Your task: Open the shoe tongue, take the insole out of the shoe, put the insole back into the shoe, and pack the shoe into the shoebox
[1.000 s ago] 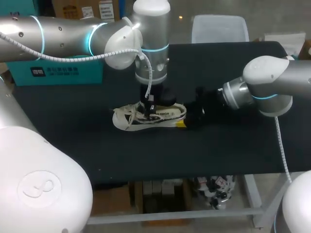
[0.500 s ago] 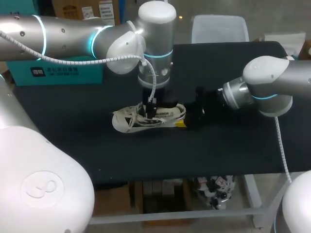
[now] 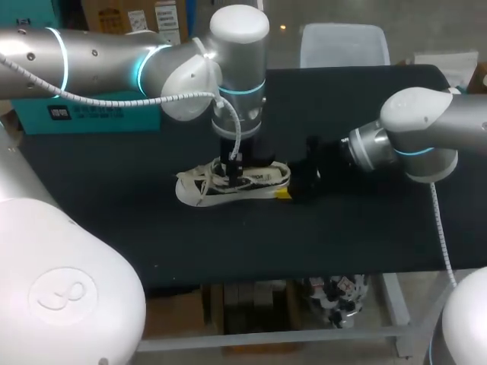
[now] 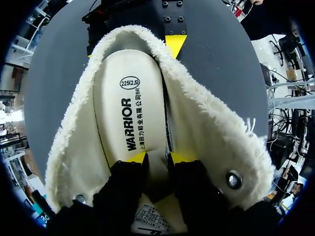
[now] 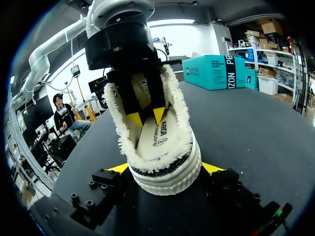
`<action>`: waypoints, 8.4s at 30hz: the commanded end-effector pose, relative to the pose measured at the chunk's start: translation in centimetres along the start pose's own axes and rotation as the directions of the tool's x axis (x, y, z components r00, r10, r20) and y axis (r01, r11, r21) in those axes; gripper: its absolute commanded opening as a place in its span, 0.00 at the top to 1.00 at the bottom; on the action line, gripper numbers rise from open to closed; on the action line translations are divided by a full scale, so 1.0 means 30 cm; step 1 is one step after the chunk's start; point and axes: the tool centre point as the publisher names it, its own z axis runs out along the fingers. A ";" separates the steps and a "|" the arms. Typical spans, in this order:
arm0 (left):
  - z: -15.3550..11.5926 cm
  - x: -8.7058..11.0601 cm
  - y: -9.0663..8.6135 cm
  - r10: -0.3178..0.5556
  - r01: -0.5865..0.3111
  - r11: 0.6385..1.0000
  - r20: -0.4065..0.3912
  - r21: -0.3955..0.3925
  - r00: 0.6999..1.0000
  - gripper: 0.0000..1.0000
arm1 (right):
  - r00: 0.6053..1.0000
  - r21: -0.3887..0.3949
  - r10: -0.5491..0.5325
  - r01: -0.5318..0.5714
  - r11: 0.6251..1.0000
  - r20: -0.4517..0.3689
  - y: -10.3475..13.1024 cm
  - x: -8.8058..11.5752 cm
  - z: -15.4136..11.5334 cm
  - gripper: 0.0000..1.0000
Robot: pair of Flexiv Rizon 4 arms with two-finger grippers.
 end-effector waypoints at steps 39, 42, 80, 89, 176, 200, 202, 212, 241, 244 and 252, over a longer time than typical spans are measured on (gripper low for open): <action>0.158 -0.157 0.035 0.016 -0.028 0.999 0.250 0.041 0.968 1.00 | 1.000 -0.003 0.000 0.000 1.000 -0.008 -0.038 -0.017 0.018 1.00; 0.129 -0.158 0.032 0.022 -0.038 0.997 0.255 0.060 0.967 1.00 | 1.000 -0.003 0.000 0.000 1.000 -0.008 -0.038 -0.017 0.018 1.00; -0.202 -0.148 -0.061 0.134 -0.182 0.904 0.147 0.386 0.980 1.00 | 1.000 -0.003 0.000 0.000 1.000 -0.008 -0.038 -0.017 0.018 1.00; -0.266 -0.156 -0.067 0.170 -0.212 0.852 0.129 0.478 0.977 1.00 | 1.000 -0.003 0.000 0.000 1.000 -0.008 -0.038 -0.017 0.018 1.00; -0.206 -0.071 -0.252 0.402 -0.454 0.737 0.214 0.501 0.890 1.00 | 1.000 -0.003 0.000 0.000 1.000 -0.008 -0.038 -0.017 0.018 1.00; -0.525 0.013 -0.166 0.456 -0.523 0.496 0.305 0.693 0.836 1.00 | 1.000 -0.003 0.000 0.000 1.000 -0.008 -0.038 -0.017 0.018 0.00; -0.547 0.024 -0.163 0.458 -0.533 0.488 0.317 0.691 0.831 1.00 | 1.000 -0.003 -0.008 0.008 1.000 -0.002 -0.032 -0.013 0.006 0.00; -0.646 0.071 -0.103 0.499 -0.585 0.379 0.374 0.717 0.782 1.00 | 0.995 0.055 -0.034 0.029 0.998 0.097 0.028 0.011 -0.148 0.00; -0.815 0.185 0.212 0.539 -0.643 0.101 0.502 0.759 0.677 1.00 | 0.959 0.538 -0.216 0.086 0.839 0.184 0.428 -0.065 -0.233 0.00; -0.806 0.199 0.257 0.510 -0.644 0.114 0.512 0.756 0.691 1.00 | 0.956 0.556 -0.223 0.081 0.827 0.193 0.436 -0.063 -0.201 0.00; -0.779 0.209 0.345 0.450 -0.622 0.158 0.505 0.767 0.737 1.00 | 0.956 0.632 -0.224 0.058 0.773 0.188 0.445 -0.093 -0.123 0.00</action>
